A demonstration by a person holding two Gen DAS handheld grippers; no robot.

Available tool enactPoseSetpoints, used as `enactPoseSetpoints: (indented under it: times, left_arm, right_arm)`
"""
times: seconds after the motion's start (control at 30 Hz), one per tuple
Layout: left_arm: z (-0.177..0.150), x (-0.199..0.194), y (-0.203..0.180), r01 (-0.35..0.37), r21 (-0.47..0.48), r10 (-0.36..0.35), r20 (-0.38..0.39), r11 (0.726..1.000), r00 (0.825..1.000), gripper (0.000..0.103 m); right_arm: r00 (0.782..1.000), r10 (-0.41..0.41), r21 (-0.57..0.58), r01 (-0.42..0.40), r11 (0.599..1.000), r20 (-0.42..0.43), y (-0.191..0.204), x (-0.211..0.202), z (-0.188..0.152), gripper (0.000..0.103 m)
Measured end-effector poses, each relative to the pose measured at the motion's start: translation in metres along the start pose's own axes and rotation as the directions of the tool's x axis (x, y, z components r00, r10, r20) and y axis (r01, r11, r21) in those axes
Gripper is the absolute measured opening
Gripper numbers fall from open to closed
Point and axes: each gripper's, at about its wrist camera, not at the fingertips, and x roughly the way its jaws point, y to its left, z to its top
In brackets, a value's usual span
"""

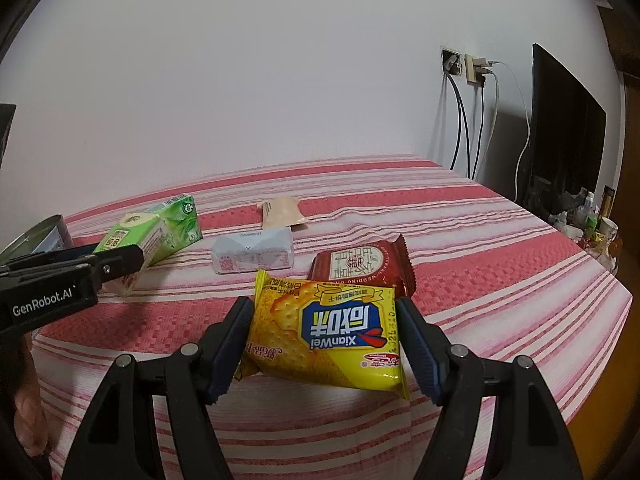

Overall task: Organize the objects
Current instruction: 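Grasp the green tissue pack with the left gripper while the right gripper lifts the Xiaowei packet, then carry the green pack in the left gripper and Xiaowei packet in the right gripper over the tin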

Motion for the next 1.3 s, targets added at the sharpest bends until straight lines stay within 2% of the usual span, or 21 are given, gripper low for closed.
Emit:
enactPoseSetpoints:
  times: [0.5, 1.07, 1.3]
  left_arm:
    - [-0.001, -0.011, 0.006, -0.025, -0.012, 0.025, 0.088, 1.000, 0.996, 0.049]
    - [-0.007, -0.031, 0.019, -0.040, -0.041, 0.048, 0.200, 0.998, 0.979, 0.049]
    - [-0.009, -0.034, 0.026, -0.032, -0.064, 0.045, 0.210, 0.997, 0.977, 0.049]
  right_arm:
    - [0.996, 0.008, -0.035, -0.005, 0.999, 0.091, 0.000, -0.010, -0.003, 0.074]
    - [0.986, 0.021, -0.065, -0.010, 0.998, 0.165, 0.000, -0.020, -0.006, 0.074]
    - [0.992, 0.030, -0.085, -0.020, 0.996, 0.125, 0.003, -0.014, -0.002, 0.074]
